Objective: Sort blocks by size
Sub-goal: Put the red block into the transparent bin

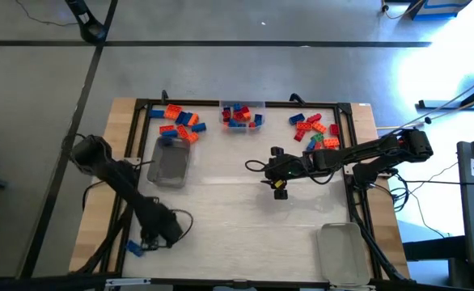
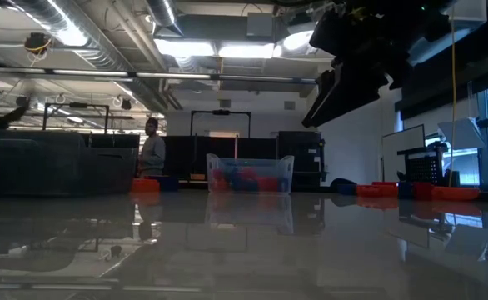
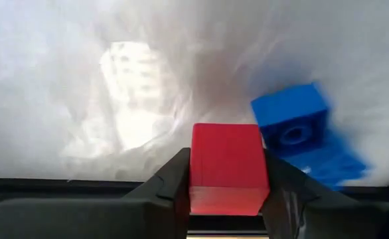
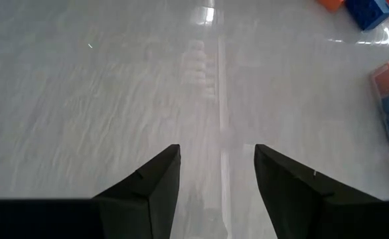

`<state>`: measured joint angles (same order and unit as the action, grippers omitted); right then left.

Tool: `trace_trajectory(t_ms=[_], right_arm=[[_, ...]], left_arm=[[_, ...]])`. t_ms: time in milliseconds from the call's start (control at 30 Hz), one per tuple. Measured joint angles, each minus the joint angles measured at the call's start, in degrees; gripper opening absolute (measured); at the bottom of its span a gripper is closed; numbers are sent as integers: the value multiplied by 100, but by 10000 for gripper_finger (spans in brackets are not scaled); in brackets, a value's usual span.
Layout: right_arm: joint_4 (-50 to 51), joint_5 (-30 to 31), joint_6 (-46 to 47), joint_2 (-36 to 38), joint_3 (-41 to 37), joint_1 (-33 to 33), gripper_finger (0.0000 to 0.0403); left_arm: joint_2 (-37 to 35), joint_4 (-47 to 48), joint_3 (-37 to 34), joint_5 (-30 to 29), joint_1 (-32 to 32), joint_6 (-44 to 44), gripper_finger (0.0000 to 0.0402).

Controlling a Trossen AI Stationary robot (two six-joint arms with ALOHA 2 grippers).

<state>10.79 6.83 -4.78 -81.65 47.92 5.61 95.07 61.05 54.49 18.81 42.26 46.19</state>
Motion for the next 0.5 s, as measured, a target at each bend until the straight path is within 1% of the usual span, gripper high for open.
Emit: trace_trajectory(t_ms=[100, 200, 267, 333, 433, 500], right_arm=[[22, -2, 83, 0, 0, 0, 193], [-19, 10, 161, 0, 0, 0, 193], [-22, 97, 166, 0, 0, 1, 193], [-38, 204, 167, 0, 0, 1, 193], [-128, 466, 171, 0, 0, 0, 193], [-158, 660, 186, 0, 0, 0, 193]], left_arm=[[-437, 189, 203, -130, -332, 85, 120], [-949, 337, 335, -734, -687, -142, 119], [-1298, 281, 366, -1405, -986, -351, 119], [-1619, 137, 371, -2195, -1294, -632, 121], [-1989, -279, 371, -3354, -1752, -1300, 125], [-2151, -614, 371, -3988, -2074, -1780, 125]])
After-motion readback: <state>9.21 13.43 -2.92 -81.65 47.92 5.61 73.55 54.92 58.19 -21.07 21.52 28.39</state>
